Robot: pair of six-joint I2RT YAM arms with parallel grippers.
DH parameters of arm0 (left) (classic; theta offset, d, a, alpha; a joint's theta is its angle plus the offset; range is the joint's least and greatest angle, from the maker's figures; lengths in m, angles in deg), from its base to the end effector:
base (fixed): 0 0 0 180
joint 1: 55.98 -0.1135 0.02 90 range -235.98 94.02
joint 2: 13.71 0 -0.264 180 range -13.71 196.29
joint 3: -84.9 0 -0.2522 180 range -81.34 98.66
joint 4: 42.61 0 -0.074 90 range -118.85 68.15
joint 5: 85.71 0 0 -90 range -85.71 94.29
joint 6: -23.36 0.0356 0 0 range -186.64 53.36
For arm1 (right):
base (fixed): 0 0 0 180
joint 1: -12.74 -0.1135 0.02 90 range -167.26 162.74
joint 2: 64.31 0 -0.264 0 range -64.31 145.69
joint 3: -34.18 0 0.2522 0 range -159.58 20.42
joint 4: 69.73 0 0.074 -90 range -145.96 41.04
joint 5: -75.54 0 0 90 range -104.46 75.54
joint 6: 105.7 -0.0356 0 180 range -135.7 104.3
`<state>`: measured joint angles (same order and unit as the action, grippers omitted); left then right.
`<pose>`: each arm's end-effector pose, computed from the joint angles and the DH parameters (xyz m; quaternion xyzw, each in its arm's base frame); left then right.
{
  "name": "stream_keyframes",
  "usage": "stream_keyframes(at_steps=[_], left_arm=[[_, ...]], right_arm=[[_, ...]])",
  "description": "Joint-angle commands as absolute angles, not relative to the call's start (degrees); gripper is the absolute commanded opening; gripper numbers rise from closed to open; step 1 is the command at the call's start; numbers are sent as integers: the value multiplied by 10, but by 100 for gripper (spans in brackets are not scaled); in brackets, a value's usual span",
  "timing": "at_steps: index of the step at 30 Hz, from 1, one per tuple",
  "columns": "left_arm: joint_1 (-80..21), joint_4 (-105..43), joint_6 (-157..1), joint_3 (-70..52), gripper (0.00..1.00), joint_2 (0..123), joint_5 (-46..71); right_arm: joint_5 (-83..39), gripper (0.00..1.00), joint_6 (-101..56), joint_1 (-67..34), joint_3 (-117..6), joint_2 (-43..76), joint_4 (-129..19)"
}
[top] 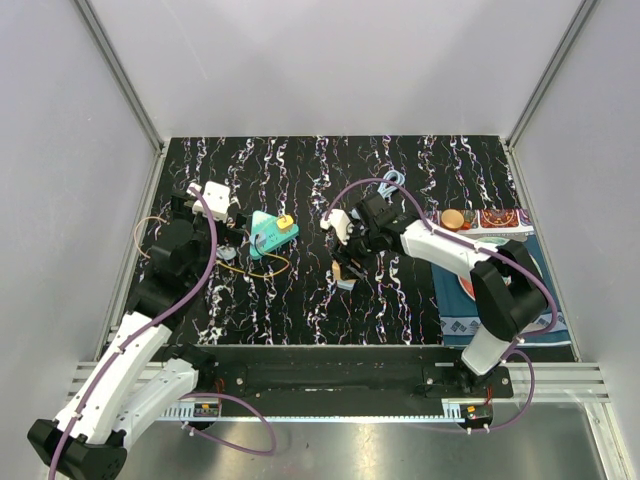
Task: Insert the plug
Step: Insert the plug into the socket.
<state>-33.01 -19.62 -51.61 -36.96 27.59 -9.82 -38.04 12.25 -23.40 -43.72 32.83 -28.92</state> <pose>0.1608 -0.0587 0.3492 0.1628 0.7249 0.0453 0.6678 0.2695 0.2145 0.2000 -0.5465 0.7736 0.2149 0.2382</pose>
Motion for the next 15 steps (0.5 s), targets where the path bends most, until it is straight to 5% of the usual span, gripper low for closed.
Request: stream_keyframes(at_steps=[1,15], left_arm=[[-333,-234,-509,-372,99,269,-104],[-333,-239,-509,-376,99,263,-106]], right_arm=[[-266,0,137,-226,-380,382,-176],[-262,0,122,-226,-371,381,-169]])
